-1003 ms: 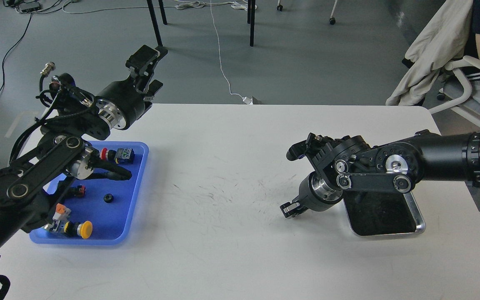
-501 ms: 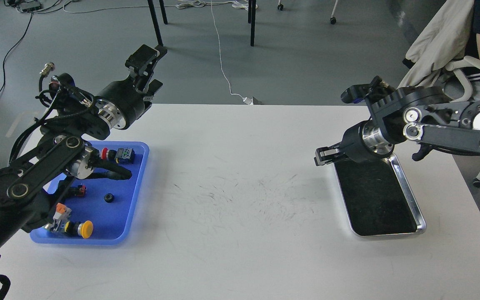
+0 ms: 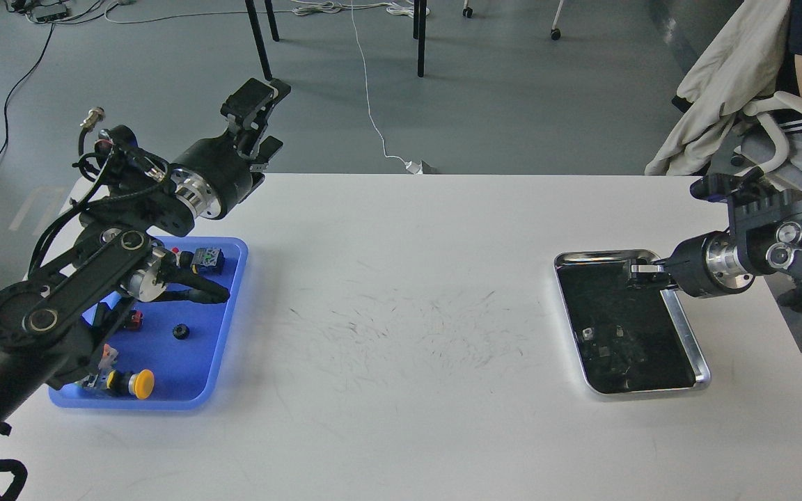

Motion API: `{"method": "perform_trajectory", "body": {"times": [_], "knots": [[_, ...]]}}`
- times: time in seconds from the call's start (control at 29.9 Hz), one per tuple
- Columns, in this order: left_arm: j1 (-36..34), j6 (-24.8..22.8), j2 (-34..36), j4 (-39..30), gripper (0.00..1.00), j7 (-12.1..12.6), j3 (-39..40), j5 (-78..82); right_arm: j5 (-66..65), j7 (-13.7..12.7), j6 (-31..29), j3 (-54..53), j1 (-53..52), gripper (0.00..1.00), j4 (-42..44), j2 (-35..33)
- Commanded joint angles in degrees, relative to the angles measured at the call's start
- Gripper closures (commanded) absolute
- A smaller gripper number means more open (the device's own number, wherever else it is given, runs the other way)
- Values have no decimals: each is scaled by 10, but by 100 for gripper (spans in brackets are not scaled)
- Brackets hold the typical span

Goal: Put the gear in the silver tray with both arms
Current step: 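Carry the gear with the right gripper into the silver tray and release, then lift the right gripper up and away from the silver tray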

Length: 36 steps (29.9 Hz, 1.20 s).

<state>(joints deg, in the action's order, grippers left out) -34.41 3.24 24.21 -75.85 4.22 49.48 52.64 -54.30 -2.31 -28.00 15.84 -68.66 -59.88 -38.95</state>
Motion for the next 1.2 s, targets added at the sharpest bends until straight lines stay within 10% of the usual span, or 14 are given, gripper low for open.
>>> {"method": "perform_trajectory", "body": {"times": [0.0, 0.23, 0.43, 0.84, 1.17], "knots": [[0, -1, 0, 0, 2, 0, 0, 0, 0, -1, 0, 2, 14, 98, 26, 26], [0, -1, 2, 0, 2, 0, 0, 0, -1, -1, 0, 2, 21, 90, 35, 30], [0, -1, 3, 0, 2, 0, 0, 0, 2, -3, 0, -1, 15, 12, 35, 35], [0, -1, 4, 2, 2, 0, 2, -1, 37, -3, 0, -219, -2, 6, 3, -45], [21, -7, 51, -1, 2, 2, 26, -14, 594, 4, 0, -432, 88, 6, 53, -60]]}}
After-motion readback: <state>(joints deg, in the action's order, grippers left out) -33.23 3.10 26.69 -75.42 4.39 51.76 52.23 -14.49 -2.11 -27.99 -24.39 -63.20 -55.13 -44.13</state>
